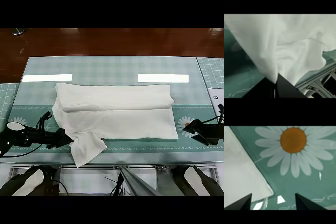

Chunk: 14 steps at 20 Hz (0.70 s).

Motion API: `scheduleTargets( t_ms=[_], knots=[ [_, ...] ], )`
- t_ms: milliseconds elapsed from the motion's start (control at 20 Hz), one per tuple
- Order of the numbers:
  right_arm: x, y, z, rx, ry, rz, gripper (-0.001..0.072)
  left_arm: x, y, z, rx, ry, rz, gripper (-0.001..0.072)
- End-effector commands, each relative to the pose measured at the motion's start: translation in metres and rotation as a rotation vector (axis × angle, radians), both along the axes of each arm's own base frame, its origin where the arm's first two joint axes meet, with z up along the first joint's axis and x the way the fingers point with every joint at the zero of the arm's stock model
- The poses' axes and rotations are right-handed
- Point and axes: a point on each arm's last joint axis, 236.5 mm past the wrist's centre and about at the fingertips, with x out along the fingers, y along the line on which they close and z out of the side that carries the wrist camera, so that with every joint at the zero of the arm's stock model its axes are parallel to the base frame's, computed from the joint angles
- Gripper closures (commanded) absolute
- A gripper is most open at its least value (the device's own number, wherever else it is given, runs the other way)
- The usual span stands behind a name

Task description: Fold the shirts.

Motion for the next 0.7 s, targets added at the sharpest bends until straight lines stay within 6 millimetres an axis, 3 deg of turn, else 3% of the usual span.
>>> scheduleTargets(
  t_ms=[0, 200, 350, 500, 650],
  knots=[
    [-0.014, 0.019, -0.015, 0.101, 0.059, -0.007, 0.0089, 0.000, -0.001, 0.002, -0.008, 0.001, 0.002, 0.0688],
    [-0.012, 0.049, -0.016, 0.219, 0.077, 0.065, 0.0089, 0.002, -0.002, 0.002, -0.013, -0.001, 0.008, 0.0688],
    [-0.010, 0.059, -0.023, 0.219, 0.091, 0.127, 0.0089, 0.002, -0.002, 0.003, -0.014, -0.003, 0.011, 0.0688],
    [0.007, 0.070, -0.026, 0.288, 0.053, 0.130, 0.0089, 0.004, -0.004, 0.004, -0.024, -0.005, 0.020, 0.0688],
    [0.026, 0.066, -0.024, 0.300, 0.022, 0.111, 0.0089, 0.011, -0.009, 0.009, -0.052, -0.015, 0.049, 0.0688]
  ],
)
